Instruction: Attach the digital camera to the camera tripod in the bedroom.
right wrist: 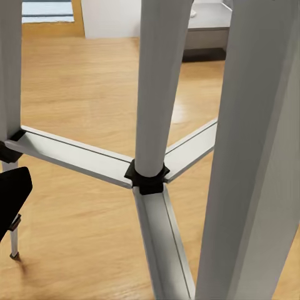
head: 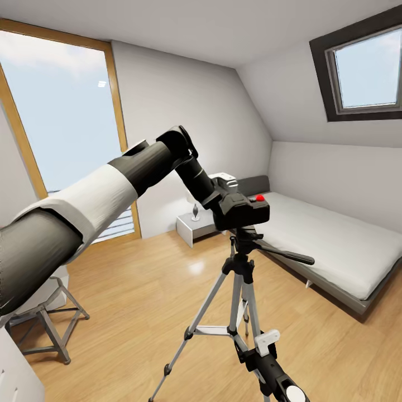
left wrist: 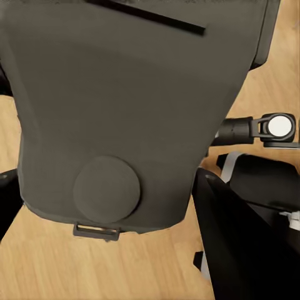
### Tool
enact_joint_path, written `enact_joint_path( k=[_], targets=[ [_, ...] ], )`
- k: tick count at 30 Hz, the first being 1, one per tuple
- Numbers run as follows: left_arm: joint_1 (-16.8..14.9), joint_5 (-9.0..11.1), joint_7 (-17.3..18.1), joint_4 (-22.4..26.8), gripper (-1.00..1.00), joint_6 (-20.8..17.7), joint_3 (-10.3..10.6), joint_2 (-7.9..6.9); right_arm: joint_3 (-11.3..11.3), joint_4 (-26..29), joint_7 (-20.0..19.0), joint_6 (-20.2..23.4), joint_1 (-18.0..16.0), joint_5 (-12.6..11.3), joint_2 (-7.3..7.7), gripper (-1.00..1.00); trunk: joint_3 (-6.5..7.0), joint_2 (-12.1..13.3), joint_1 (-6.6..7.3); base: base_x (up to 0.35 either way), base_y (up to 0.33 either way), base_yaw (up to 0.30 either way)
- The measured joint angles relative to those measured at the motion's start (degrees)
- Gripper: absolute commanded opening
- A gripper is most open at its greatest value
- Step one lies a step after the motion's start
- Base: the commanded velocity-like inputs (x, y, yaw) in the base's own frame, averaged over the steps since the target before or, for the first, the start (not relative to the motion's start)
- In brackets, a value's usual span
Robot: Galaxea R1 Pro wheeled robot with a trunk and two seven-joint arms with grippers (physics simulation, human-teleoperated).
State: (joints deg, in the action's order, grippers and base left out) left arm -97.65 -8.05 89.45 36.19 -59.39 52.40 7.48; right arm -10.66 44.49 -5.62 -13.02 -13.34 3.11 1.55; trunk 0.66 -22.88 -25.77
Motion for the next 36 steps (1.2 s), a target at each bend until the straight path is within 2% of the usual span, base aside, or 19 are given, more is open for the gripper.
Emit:
enact_joint_path(
  k=[20, 29, 36],
  targets=[
    [0.03, -0.05, 0.0, 0.17, -1.0, -0.01, 0.0, 0.33, 0.0, 0.0, 0.07, -0.01, 0.0, 0.0, 0.0, 1.0, 0.0, 0.0, 0.0, 0.002, 0.0, 0.0],
    [0.03, -0.05, 0.0, 0.17, -1.0, -0.01, 0.01, 0.33, 0.01, -0.09, 0.08, -0.01, 0.0, -0.01, 0.0, 1.0, 0.0, 0.0, 0.01, 0.133, 0.051, 0.0],
    [0.03, -0.05, 0.0, 0.17, -1.0, -0.01, 0.0, 0.33, -0.01, -2.03, 0.18, -0.35, 0.0, -0.04, 0.0, 1.0, 0.0, 0.0, 0.0, 0.005, 0.002, 0.0]
  ],
)
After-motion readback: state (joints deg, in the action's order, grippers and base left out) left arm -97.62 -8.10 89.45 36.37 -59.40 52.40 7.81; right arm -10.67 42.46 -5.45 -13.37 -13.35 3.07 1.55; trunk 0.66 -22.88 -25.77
